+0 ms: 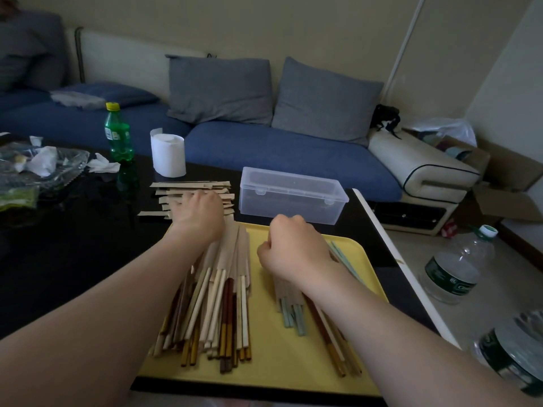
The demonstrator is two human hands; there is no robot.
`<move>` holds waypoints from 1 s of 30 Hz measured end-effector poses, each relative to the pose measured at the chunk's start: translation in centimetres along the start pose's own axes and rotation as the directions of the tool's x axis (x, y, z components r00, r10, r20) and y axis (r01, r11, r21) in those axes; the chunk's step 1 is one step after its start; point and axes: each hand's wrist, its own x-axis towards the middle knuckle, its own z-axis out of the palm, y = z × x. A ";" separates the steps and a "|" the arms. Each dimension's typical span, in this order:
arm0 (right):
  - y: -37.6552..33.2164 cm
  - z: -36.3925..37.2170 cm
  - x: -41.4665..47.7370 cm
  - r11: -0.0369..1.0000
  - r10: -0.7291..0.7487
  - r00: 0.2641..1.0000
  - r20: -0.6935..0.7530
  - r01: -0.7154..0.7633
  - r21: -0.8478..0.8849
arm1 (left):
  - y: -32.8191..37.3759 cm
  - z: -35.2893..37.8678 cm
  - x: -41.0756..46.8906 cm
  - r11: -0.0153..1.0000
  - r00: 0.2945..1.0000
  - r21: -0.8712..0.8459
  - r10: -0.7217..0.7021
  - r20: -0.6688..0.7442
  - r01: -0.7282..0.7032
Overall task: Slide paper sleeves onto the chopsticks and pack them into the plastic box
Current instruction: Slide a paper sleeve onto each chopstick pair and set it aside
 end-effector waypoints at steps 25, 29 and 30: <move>4.2 -1.8 1.0 0.974 0.204 0.975 0.084 -0.193 -0.115 | 2.6 -0.2 -0.8 0.899 0.828 -0.106 0.338 -0.447 -0.424; 6.5 -3.0 0.1 0.937 0.343 0.913 0.220 -0.348 -0.018 | 5.0 -0.4 -2.4 0.796 0.864 -0.351 0.398 -0.309 -0.493; 6.8 -3.1 0.0 0.924 0.360 0.887 0.291 -0.381 0.018 | 5.2 -0.1 -2.6 0.777 0.864 -0.380 0.429 -0.263 -0.502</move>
